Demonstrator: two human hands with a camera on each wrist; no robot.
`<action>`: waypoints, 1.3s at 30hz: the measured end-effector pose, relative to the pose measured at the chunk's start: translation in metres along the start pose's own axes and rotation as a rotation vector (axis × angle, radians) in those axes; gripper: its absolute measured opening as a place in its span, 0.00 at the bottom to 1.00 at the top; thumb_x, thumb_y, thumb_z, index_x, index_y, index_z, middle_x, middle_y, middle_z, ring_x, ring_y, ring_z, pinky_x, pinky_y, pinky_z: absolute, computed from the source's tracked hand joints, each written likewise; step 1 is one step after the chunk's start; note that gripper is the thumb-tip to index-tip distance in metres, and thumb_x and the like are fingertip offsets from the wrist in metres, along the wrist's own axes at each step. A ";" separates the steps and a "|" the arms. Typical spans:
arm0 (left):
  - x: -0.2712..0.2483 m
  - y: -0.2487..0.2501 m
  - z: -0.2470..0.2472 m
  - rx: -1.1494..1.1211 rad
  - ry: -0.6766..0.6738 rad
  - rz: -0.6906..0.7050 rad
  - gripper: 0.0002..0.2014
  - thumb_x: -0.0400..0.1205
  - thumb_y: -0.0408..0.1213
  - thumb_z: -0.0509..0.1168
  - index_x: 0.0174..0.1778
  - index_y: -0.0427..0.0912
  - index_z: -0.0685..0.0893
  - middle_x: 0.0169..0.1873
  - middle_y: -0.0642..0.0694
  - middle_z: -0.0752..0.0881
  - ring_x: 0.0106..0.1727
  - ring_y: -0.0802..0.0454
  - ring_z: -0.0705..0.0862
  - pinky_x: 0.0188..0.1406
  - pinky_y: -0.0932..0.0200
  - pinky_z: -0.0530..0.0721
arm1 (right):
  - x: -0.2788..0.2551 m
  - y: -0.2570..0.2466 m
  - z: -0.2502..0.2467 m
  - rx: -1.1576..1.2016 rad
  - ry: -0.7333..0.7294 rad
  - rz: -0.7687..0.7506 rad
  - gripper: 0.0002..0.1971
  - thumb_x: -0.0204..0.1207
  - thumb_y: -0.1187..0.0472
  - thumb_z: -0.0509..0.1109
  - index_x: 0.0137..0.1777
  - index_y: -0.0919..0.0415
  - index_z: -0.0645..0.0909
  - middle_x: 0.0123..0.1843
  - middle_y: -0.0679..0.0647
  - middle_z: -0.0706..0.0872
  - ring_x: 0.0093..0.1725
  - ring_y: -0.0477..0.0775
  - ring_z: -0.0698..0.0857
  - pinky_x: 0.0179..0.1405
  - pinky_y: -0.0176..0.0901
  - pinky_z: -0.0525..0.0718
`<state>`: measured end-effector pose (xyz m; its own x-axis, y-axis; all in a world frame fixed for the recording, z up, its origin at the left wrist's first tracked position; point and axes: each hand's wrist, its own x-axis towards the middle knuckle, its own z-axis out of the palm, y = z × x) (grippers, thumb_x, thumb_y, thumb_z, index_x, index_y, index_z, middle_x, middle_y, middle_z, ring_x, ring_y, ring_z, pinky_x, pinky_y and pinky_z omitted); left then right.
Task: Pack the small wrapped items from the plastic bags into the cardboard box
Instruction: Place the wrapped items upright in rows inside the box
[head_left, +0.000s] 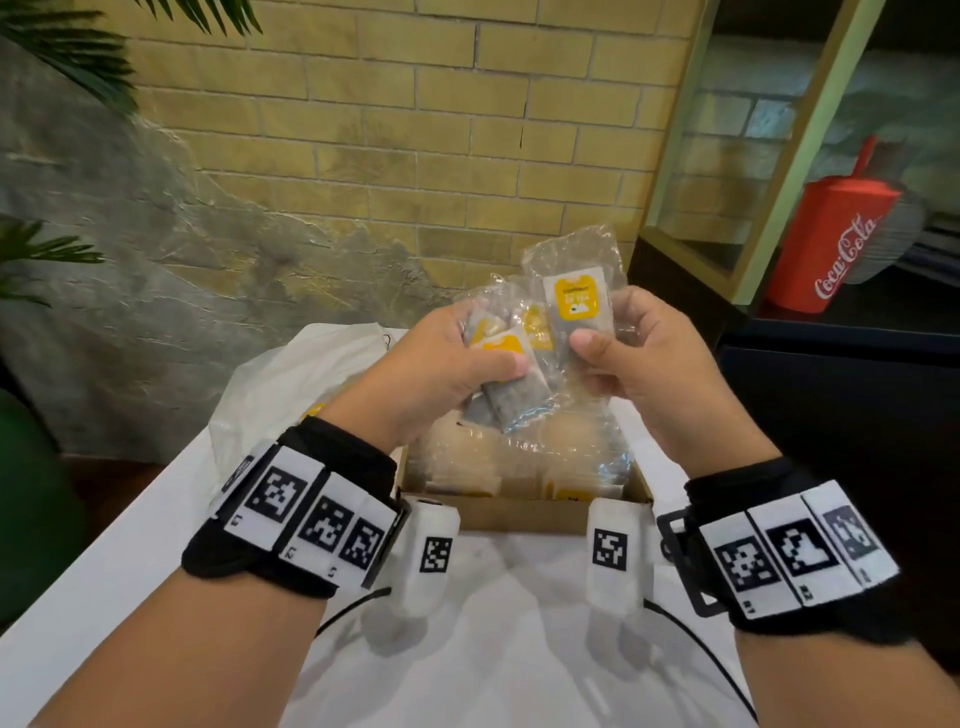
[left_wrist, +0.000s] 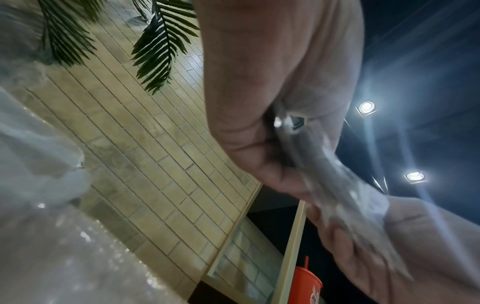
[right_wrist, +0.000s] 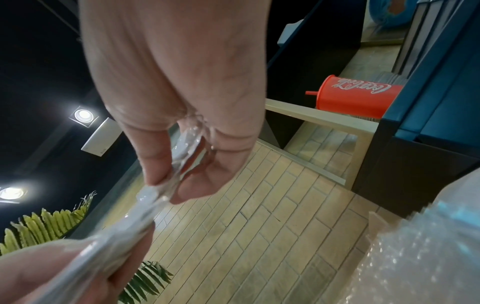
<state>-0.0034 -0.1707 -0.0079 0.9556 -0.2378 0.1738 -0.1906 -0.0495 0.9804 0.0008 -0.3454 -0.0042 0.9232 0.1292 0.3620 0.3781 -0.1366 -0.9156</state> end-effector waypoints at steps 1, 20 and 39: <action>0.001 -0.001 -0.001 0.020 0.018 0.010 0.15 0.71 0.29 0.72 0.53 0.40 0.81 0.45 0.38 0.87 0.42 0.45 0.88 0.45 0.41 0.87 | 0.001 0.000 -0.002 -0.019 0.019 -0.003 0.07 0.77 0.69 0.67 0.49 0.57 0.79 0.46 0.56 0.87 0.38 0.48 0.85 0.39 0.42 0.86; 0.010 0.001 -0.027 0.098 0.285 0.054 0.12 0.76 0.26 0.68 0.54 0.39 0.79 0.33 0.43 0.83 0.34 0.43 0.84 0.40 0.42 0.83 | -0.007 0.014 0.000 -1.244 -0.542 0.323 0.07 0.70 0.67 0.72 0.39 0.53 0.88 0.38 0.49 0.87 0.45 0.51 0.84 0.48 0.42 0.84; 0.010 -0.004 -0.017 -0.015 0.144 0.051 0.18 0.73 0.32 0.71 0.59 0.38 0.80 0.43 0.38 0.87 0.43 0.40 0.87 0.43 0.44 0.87 | -0.004 -0.009 -0.004 -0.371 -0.128 0.114 0.43 0.58 0.39 0.73 0.75 0.49 0.68 0.55 0.48 0.85 0.56 0.46 0.85 0.56 0.43 0.84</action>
<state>0.0107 -0.1566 -0.0085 0.9673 -0.0977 0.2342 -0.2377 -0.0261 0.9710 -0.0060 -0.3485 0.0027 0.9535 0.2110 0.2152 0.2945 -0.4996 -0.8146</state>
